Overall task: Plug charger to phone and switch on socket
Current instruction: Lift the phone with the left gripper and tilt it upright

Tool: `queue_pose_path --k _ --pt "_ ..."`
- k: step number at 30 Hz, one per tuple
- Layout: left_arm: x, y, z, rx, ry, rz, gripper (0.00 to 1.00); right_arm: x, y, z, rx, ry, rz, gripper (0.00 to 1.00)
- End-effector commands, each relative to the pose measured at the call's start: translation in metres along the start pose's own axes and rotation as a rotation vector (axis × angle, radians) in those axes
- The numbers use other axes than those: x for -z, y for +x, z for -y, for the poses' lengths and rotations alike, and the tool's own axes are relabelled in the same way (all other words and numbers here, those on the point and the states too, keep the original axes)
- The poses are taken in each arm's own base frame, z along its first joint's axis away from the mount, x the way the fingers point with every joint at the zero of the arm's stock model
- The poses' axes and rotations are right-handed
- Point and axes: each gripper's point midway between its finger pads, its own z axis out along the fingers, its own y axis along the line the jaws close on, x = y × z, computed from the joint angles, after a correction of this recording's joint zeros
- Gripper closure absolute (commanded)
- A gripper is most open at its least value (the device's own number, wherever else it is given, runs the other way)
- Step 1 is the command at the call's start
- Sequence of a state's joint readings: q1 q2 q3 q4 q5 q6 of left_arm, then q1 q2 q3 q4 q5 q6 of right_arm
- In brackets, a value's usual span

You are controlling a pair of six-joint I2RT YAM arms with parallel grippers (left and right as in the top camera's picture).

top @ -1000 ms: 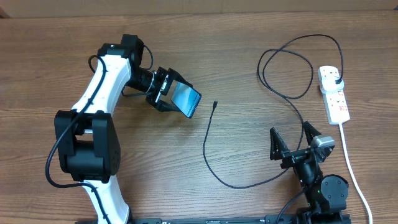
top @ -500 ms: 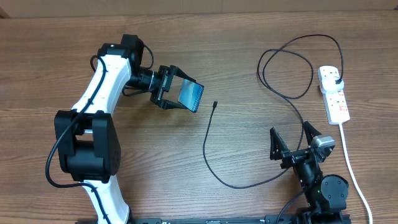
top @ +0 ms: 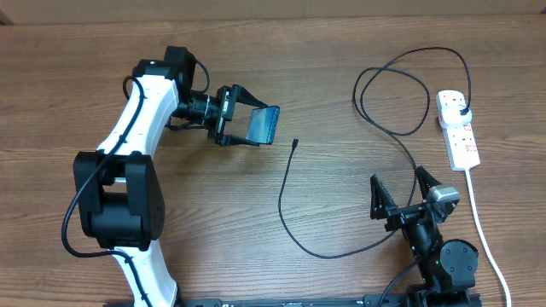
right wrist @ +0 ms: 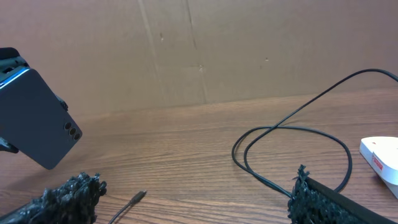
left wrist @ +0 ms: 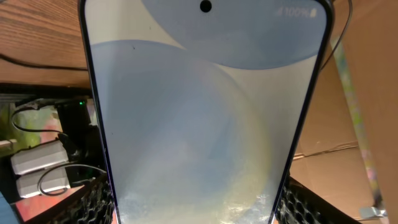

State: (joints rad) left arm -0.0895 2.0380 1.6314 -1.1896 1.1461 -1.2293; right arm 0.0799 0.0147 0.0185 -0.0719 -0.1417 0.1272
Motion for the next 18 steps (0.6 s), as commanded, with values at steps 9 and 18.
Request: queue_pose_path --k 9,18 --pt "0.0061 0.013 0.0099 0.004 0.033 -0.044 0.34 -0.0001 0.0022 0.0008 0.002 0.0 0.002 0.0" --pt "0.0059 0.0057 0.0076 0.006 0.02 -0.002 0.36 -0.0001 0.0022 0.0008 0.002 0.0 0.002 0.0"
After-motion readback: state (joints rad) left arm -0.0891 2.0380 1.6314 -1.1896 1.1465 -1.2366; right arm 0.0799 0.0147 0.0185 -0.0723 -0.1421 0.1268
